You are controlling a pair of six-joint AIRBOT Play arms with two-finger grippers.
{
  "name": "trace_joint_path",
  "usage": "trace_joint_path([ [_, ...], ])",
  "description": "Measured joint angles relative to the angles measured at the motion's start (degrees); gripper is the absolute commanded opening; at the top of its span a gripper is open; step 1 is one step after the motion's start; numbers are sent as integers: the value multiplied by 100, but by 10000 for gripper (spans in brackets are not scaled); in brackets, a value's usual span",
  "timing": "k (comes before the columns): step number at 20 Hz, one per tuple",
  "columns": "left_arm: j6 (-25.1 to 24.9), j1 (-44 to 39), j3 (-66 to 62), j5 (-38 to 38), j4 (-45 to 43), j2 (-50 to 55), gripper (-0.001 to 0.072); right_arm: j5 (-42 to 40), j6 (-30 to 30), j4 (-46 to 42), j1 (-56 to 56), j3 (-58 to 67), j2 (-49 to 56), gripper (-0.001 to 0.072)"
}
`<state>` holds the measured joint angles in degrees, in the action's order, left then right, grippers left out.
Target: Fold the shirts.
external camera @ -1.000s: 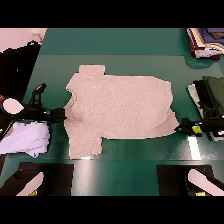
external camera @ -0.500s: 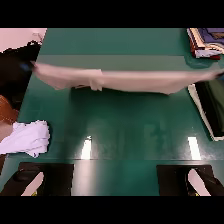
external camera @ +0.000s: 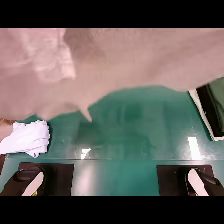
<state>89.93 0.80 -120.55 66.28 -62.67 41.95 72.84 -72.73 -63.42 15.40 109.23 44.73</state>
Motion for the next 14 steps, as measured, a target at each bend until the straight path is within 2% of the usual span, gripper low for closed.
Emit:
trace_joint_path([
  [5, 17, 0, 706, 461, -26, 393, 22, 892, -173, -310, -13, 498, 813, 10],
  [9, -72, -2, 1867, 1088, -52, 1279, 23, 1561, -221, -433, -264, -267, 1735, 10],
  [14, -332, 0, 2824, 1294, -15, 2924, 23, 1703, -238, -435, -785, -1456, 3075, 10],
])
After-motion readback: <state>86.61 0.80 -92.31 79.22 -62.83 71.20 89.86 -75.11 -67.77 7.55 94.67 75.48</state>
